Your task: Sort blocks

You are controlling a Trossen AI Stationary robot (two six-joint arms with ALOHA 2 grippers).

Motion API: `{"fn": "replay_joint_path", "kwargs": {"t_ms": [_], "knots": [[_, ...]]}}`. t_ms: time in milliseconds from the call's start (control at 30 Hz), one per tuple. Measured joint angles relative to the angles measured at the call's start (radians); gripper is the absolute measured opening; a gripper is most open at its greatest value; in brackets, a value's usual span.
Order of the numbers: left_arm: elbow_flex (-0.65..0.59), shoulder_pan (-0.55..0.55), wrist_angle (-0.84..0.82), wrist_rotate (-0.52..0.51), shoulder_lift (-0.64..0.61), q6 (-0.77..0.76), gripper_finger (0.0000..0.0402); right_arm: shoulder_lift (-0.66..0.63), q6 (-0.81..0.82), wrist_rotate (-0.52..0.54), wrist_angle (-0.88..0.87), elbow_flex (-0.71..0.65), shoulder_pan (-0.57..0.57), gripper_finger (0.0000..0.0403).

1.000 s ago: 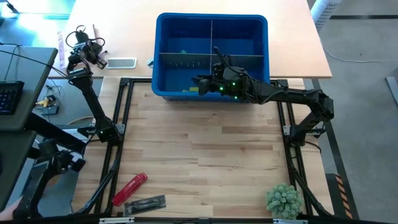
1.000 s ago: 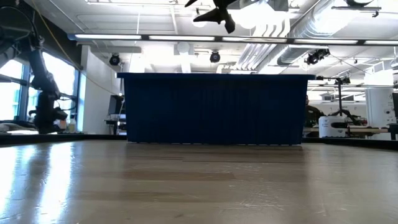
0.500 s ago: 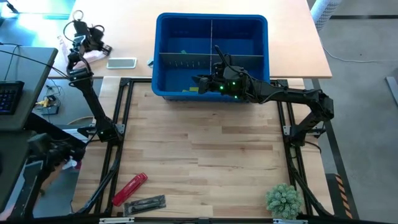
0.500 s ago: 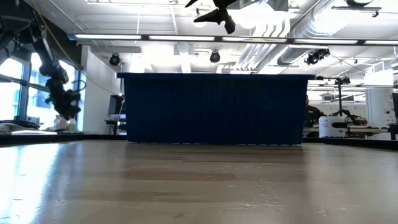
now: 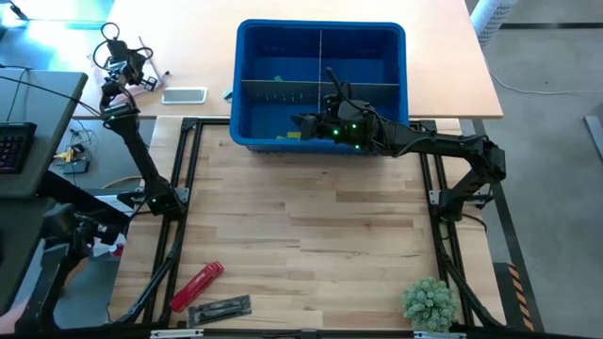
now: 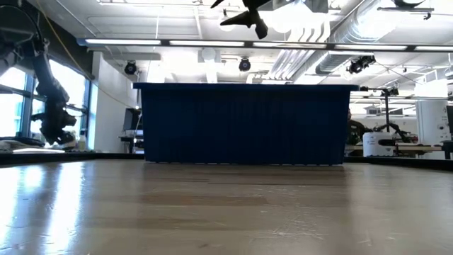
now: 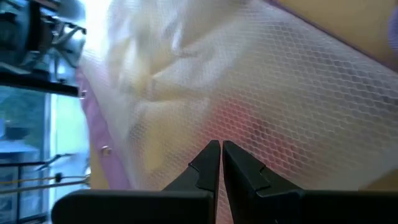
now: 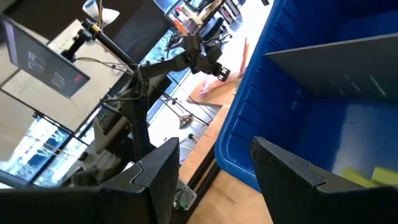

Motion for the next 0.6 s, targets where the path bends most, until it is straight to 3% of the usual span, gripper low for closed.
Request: {"fn": "replay_joint_path", "kwargs": {"t_ms": [367, 600], "knots": [[0.002, -0.023, -0.032, -0.016, 0.059, -0.037, 0.0, 0.0, 0.111, -0.002, 0.0, 0.0, 0.0, 0.0185], [0.002, -0.058, -0.102, 0.161, 0.047, 0.02, 0.0, 0.0, 0.103, 0.001, 0.0, 0.0, 0.0, 0.0185]]}}
